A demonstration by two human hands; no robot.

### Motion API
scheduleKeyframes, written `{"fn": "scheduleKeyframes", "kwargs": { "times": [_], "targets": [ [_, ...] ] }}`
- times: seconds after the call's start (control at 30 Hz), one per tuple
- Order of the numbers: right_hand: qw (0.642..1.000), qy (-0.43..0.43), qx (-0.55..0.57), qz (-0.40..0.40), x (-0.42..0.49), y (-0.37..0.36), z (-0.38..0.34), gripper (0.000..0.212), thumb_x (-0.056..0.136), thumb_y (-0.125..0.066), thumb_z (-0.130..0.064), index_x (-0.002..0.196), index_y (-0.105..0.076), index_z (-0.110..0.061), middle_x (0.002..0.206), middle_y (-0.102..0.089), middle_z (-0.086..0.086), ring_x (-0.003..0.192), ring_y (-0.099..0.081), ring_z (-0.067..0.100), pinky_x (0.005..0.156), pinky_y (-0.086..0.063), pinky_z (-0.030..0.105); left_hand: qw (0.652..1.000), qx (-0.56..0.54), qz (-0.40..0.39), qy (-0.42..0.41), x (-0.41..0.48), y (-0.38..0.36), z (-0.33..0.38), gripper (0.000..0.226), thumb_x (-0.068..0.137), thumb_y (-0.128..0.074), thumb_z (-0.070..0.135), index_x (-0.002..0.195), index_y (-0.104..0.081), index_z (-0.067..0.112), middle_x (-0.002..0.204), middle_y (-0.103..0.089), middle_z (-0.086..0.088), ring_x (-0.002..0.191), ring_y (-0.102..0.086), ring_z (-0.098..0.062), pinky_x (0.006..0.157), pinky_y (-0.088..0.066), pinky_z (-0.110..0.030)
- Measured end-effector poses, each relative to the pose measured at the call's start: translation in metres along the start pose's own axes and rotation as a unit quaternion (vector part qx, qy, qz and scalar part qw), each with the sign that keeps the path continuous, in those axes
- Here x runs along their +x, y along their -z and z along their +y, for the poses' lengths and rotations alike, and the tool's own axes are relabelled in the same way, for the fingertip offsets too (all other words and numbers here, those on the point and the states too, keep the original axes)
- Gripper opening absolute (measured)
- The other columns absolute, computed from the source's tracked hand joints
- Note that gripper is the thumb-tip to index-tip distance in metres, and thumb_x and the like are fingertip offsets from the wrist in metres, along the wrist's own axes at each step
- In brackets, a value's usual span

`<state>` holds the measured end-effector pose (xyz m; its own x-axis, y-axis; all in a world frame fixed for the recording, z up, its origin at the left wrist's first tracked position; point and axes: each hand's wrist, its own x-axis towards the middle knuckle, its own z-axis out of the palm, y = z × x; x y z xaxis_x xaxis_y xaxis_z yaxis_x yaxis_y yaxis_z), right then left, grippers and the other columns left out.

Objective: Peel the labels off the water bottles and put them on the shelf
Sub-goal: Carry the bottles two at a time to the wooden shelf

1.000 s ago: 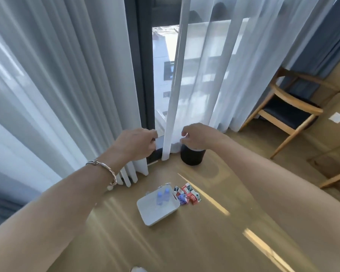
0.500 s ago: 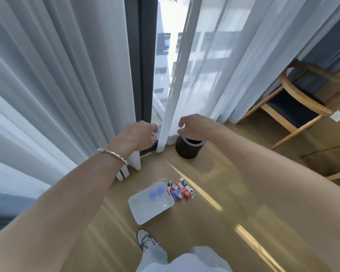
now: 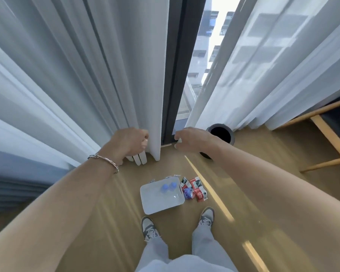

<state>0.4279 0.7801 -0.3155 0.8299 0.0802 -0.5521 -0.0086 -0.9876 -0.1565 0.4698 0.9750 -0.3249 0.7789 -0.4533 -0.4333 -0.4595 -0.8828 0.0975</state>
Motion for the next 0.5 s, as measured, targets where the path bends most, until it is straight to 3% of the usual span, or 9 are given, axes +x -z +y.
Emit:
{"fn": "scheduleKeyframes", "kwargs": {
  "times": [0.13, 0.23, 0.5],
  "targets": [
    [1.000, 0.019, 0.002, 0.008, 0.017, 0.010, 0.035, 0.030, 0.094, -0.047, -0.031, 0.118, -0.058, -0.016, 0.117, -0.060, 0.004, 0.104, -0.058, 0.026, 0.084, -0.049, 0.035, 0.998, -0.046, 0.030, 0.034, 0.016, -0.002, 0.026, 0.032, 0.096, -0.036, 0.023, 0.120, -0.057, 0.021, 0.116, -0.065, -0.004, 0.097, -0.060, -0.024, 0.082, -0.048, -0.034],
    [0.999, 0.037, 0.005, -0.004, 0.028, 0.006, 0.062, 0.030, 0.094, -0.046, -0.029, 0.117, -0.057, -0.015, 0.118, -0.061, 0.006, 0.103, -0.059, 0.026, 0.089, -0.051, 0.040, 0.995, -0.078, 0.002, 0.058, 0.026, -0.020, 0.055, 0.034, 0.097, -0.033, 0.025, 0.122, -0.056, 0.023, 0.122, -0.062, -0.003, 0.102, -0.059, -0.024, 0.081, -0.042, -0.032],
    [0.989, 0.097, -0.042, -0.107, 0.073, -0.077, 0.094, 0.038, 0.097, -0.045, -0.024, 0.132, -0.050, -0.012, 0.133, -0.055, 0.009, 0.122, -0.051, 0.028, 0.096, -0.042, 0.036, 0.975, -0.169, -0.041, 0.141, 0.040, -0.108, 0.091, 0.031, 0.096, -0.036, 0.030, 0.116, -0.058, 0.024, 0.115, -0.065, -0.003, 0.099, -0.060, -0.025, 0.082, -0.049, -0.035]
  ]
}}
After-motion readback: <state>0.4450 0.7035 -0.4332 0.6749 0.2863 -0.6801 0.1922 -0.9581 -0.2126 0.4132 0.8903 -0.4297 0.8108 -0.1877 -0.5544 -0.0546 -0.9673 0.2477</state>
